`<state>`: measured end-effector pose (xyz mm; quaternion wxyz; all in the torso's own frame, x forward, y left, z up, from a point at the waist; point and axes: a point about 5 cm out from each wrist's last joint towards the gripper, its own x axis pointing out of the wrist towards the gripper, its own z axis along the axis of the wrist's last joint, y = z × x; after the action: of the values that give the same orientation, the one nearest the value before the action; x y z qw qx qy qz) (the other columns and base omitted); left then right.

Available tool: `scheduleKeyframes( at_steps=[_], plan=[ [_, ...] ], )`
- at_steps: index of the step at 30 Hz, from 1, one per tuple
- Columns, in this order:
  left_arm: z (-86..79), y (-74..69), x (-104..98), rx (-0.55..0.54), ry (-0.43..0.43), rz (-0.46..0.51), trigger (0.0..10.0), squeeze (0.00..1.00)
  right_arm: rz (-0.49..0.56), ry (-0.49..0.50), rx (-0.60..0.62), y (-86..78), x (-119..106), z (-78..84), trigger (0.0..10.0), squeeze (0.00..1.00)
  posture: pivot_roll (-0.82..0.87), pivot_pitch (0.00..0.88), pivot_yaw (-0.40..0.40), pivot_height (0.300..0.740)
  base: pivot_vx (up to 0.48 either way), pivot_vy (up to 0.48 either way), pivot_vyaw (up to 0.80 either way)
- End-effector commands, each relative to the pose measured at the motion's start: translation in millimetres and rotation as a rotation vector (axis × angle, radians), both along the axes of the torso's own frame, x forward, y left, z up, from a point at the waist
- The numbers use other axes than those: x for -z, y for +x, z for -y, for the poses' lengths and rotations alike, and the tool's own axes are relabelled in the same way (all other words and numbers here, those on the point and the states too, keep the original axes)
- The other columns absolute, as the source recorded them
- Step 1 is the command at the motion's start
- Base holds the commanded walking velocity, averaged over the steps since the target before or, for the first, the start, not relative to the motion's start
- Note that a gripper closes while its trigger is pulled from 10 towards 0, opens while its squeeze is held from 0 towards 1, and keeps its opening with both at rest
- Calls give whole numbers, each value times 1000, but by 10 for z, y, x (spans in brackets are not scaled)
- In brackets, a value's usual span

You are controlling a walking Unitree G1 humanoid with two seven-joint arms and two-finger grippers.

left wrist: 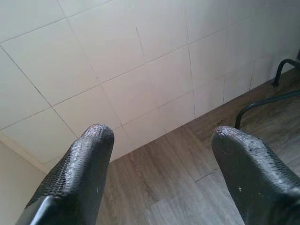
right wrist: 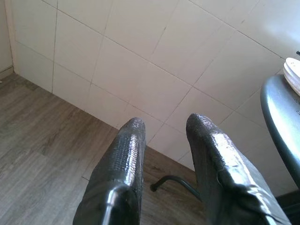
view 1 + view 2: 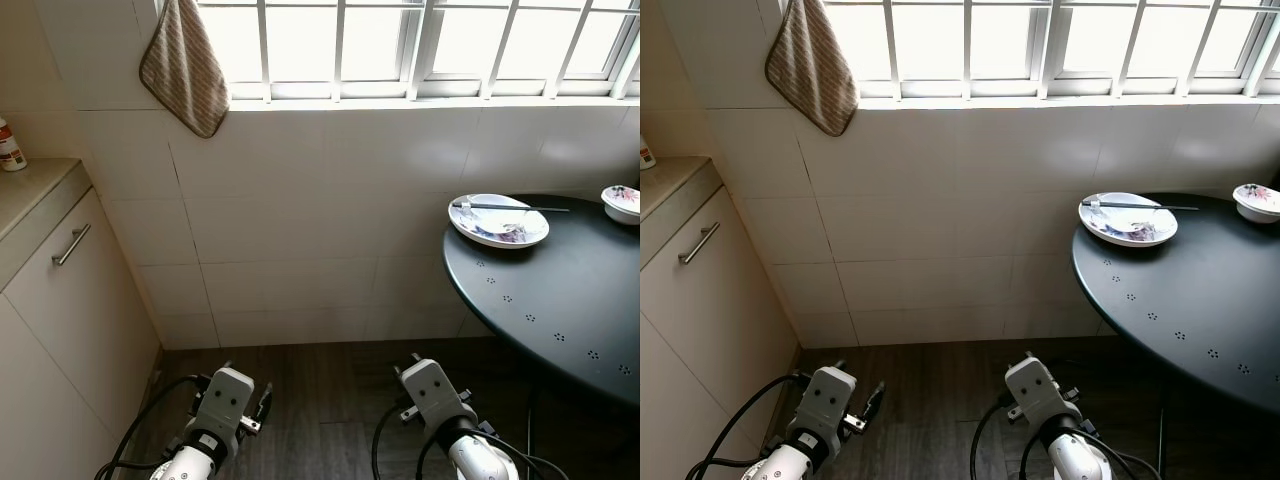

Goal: Kitchen organization

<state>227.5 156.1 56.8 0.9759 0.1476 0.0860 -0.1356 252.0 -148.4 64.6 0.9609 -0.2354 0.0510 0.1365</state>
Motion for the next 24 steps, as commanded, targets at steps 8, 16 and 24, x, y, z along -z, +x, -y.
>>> scheduleKeyframes(
  at_steps=[8,16,24],
  plan=[
    [-25,-245,142,-19,123,-44,10000,0,-50,-11,-150,-178,112,-92,10000,0,-55,0,-20,736,0,0,0],
    [-25,-245,142,-19,123,-44,10000,0,-50,-11,-150,-178,112,-92,10000,0,-55,0,-20,736,0,0,0],
    [-7,-246,128,-12,120,-45,10000,0,-43,-11,-153,-166,88,-83,10000,0,-52,0,-25,736,0,0,0]
  ],
)
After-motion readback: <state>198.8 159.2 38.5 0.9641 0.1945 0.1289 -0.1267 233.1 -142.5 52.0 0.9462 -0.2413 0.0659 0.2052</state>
